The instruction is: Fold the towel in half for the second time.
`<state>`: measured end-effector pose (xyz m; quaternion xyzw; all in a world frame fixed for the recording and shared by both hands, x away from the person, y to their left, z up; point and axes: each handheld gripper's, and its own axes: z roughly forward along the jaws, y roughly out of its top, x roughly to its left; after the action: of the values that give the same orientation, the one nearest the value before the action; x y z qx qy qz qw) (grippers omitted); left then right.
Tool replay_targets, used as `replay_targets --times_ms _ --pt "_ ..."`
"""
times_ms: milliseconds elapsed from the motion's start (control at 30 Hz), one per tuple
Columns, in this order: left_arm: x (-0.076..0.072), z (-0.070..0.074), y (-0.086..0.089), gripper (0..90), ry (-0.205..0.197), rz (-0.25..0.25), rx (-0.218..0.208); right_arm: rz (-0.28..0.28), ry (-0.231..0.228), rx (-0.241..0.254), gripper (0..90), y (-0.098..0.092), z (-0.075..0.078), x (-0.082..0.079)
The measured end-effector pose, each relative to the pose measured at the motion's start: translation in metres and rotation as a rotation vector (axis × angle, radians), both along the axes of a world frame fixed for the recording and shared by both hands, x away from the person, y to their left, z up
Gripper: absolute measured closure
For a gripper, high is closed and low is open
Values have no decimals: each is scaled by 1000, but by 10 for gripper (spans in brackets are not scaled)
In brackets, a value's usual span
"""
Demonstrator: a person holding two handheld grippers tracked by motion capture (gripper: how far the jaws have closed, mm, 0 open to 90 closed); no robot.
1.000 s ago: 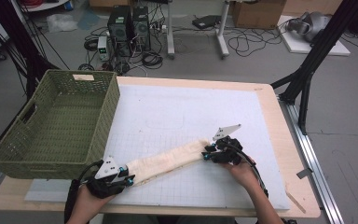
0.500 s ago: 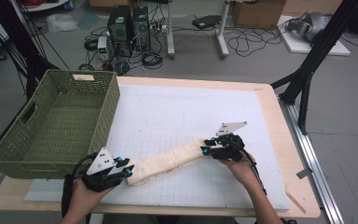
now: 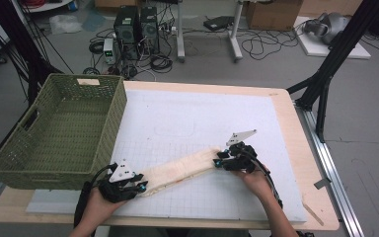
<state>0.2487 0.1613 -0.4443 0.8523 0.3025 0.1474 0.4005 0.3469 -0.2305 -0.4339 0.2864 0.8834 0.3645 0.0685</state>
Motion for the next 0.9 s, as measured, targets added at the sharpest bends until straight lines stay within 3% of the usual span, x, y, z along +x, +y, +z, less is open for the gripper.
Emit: replay_targets --times_ms 200,367,700,900 --pt "0 -2 1 670 -14 -13 -4 -4 -47 -4 607 -2 -4 -8" --pt "1 3 -1 655 -27 -11 0 0 -54 -8 556 0 -3 -9" --pt "17 24 -18 644 -76 -64 -69 -35 -87 101 487 -18 14 -23" --pt "35 22 -34 631 -62 -86 -101 -54 -89 130 443 -32 15 -35"
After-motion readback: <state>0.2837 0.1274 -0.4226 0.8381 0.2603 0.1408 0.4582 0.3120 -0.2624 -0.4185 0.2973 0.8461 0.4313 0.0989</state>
